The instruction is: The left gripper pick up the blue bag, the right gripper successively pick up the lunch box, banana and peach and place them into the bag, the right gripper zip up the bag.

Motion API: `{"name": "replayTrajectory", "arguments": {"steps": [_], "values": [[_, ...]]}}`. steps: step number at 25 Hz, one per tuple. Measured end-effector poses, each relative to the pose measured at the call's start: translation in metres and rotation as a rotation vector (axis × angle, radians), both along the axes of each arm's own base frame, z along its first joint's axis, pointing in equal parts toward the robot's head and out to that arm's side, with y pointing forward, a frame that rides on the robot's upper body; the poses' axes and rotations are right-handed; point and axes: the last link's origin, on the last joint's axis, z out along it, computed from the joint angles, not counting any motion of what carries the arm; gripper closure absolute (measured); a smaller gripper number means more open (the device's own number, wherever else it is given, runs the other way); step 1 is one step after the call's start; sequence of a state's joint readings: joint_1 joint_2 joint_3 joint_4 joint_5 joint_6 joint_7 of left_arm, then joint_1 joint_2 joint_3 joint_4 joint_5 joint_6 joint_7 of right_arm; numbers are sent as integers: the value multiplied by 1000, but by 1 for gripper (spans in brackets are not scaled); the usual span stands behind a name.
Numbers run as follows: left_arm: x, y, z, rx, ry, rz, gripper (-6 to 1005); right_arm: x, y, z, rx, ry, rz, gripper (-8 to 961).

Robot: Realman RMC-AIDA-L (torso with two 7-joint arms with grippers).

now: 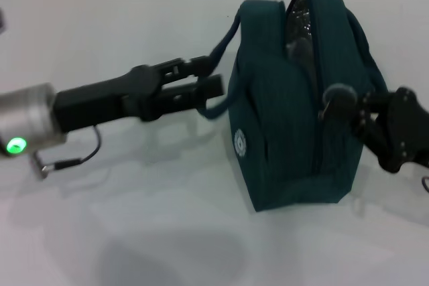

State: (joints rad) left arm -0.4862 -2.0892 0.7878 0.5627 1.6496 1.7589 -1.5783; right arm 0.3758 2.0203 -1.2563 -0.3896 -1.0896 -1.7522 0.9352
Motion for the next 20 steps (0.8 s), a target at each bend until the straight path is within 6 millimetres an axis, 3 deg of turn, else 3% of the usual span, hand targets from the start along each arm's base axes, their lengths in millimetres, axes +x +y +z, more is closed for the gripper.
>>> {"name": "replayTrajectory", "arguments": {"steps": [3, 8, 14, 20], "values": [[-13, -17, 1, 69, -14, -35, 322, -4, 4, 4, 40, 38, -4, 943], [-22, -30, -10, 92, -15, -42, 170, -13, 18, 8, 84, 74, -19, 943], [-29, -40, -24, 135, -11, -44, 172, -42, 46, -8, 32, 31, 17, 943], [-34, -34, -37, 225, 32, -8, 174, -58, 57, -18, 8, 13, 39, 944]]}}
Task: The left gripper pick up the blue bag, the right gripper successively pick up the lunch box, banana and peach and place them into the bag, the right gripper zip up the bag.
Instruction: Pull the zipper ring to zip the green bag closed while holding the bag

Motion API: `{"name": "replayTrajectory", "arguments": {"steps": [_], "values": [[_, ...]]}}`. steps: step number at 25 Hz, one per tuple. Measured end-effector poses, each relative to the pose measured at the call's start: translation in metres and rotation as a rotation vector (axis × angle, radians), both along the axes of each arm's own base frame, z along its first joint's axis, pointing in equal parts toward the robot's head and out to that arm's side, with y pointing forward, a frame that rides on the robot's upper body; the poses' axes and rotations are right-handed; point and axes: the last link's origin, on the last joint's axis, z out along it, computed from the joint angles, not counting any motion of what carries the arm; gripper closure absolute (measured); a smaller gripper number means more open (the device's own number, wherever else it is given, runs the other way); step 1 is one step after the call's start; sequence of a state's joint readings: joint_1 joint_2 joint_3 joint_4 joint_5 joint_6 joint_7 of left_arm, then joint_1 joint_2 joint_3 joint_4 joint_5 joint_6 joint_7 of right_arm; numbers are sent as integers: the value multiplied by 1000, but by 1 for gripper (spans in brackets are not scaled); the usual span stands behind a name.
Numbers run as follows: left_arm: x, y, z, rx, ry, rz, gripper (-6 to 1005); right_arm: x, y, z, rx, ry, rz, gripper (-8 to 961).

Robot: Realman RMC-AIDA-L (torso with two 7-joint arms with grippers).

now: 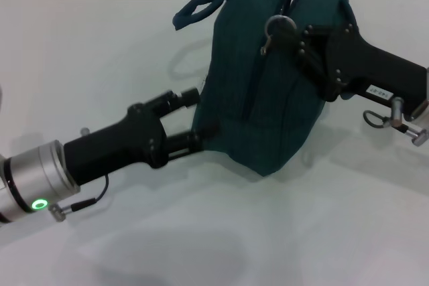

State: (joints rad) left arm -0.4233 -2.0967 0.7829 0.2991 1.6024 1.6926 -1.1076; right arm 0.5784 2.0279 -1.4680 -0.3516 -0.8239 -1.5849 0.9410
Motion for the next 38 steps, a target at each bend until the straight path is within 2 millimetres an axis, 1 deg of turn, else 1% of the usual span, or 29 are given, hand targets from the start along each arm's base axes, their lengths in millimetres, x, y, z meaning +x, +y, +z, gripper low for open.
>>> {"name": "replayTrajectory", "arguments": {"steps": [3, 8, 15, 21, 32, 38], "values": [[-3, 5, 0, 78, -4, 34, 175, -3, 2, -1, 1, 0, 1, 944], [-5, 12, 5, 177, 2, 50, 177, -2, 3, 0, 9, 6, -11, 943], [-1, 19, -1, 164, 27, 40, 180, -1, 4, 2, 19, 21, -27, 944], [8, 26, -9, 134, 30, 25, 182, 0, 4, 2, 20, 22, -30, 944], [18, 30, -15, 92, 29, 3, 310, 0, 4, 2, 20, 21, -33, 944], [20, 31, -17, 84, 32, -7, 435, 1, 4, 2, 20, 21, -34, 944]]}}
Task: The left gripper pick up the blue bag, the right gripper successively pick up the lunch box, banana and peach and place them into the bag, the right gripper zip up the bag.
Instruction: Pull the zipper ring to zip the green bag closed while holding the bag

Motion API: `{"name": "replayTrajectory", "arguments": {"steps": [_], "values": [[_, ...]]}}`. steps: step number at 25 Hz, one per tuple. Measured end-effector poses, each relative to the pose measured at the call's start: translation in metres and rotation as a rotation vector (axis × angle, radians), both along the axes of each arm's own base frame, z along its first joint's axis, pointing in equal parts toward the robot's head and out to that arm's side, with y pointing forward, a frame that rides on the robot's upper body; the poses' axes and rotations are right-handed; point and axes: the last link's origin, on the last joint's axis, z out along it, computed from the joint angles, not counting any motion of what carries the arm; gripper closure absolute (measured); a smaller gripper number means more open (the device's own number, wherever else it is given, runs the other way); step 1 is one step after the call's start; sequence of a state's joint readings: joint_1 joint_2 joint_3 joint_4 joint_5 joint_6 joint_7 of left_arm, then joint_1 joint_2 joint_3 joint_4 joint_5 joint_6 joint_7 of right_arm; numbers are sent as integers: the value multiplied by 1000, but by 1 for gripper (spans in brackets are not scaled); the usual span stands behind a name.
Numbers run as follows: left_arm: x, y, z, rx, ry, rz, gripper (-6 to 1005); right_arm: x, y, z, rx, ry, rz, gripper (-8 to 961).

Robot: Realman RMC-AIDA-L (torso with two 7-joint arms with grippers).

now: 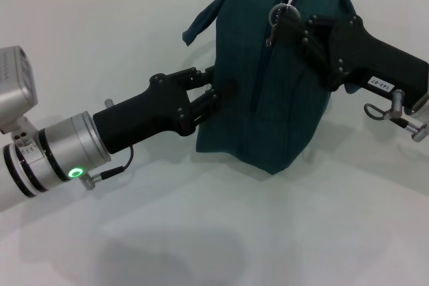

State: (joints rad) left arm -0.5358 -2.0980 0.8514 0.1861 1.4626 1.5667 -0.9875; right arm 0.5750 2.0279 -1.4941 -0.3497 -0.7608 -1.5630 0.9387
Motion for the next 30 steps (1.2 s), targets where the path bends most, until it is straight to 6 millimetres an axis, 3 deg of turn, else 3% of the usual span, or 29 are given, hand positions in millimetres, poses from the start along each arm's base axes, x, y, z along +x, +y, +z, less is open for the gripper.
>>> {"name": "replayTrajectory", "arguments": {"steps": [5, 13, 30], "values": [[1, 0, 0, 14, 8, -16, 540, 0, 0, 0, -1, 1, -2, 944], [2, -4, -5, 5, 33, -54, 863, -1, -1, 1, -1, 32, -12, 944], [3, -12, -14, -44, 80, -107, 925, 2, 5, 8, 16, 93, -79, 943]]}}
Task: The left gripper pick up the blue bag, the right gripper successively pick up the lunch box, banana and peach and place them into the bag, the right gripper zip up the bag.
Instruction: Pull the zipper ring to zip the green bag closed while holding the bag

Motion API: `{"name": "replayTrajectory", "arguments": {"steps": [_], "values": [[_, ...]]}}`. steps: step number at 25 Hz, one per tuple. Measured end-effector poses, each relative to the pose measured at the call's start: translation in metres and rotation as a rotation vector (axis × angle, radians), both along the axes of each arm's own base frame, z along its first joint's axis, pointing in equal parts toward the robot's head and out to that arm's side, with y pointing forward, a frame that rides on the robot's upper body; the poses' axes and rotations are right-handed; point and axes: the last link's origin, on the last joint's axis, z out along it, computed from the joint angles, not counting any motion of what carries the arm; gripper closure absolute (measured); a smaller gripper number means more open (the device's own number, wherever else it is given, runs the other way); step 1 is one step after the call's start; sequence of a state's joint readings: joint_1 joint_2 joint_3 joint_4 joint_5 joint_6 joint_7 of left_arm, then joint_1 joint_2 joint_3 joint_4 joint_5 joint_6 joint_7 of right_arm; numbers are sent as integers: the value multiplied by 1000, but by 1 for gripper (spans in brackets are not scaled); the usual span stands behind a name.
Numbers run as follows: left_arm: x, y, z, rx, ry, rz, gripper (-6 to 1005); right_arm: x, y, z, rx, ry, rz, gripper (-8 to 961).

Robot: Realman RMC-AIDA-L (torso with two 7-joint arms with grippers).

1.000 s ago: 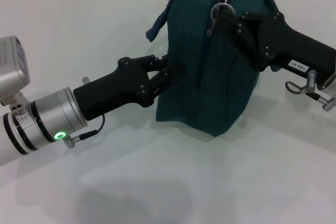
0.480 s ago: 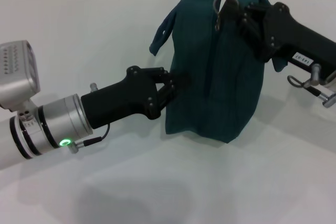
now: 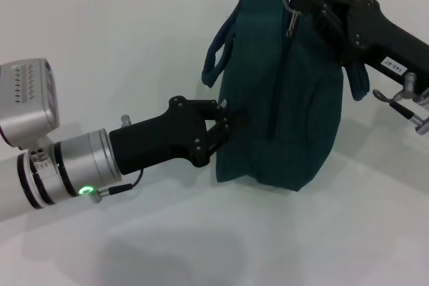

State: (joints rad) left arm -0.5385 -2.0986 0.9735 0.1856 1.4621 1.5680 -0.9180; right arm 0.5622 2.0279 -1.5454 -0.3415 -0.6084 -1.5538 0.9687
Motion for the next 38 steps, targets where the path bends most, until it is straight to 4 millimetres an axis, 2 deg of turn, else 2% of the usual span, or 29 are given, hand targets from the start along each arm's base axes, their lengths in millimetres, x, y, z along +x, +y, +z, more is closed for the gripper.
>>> {"name": "replayTrajectory", "arguments": {"steps": [23, 38], "values": [[4, -18, -5, -92, 23, -112, 925, 10, 14, -2, -81, 29, -166, 943], [-1, -20, -4, -66, 21, -102, 930, 15, 11, -1, -123, 66, -199, 944]]}}
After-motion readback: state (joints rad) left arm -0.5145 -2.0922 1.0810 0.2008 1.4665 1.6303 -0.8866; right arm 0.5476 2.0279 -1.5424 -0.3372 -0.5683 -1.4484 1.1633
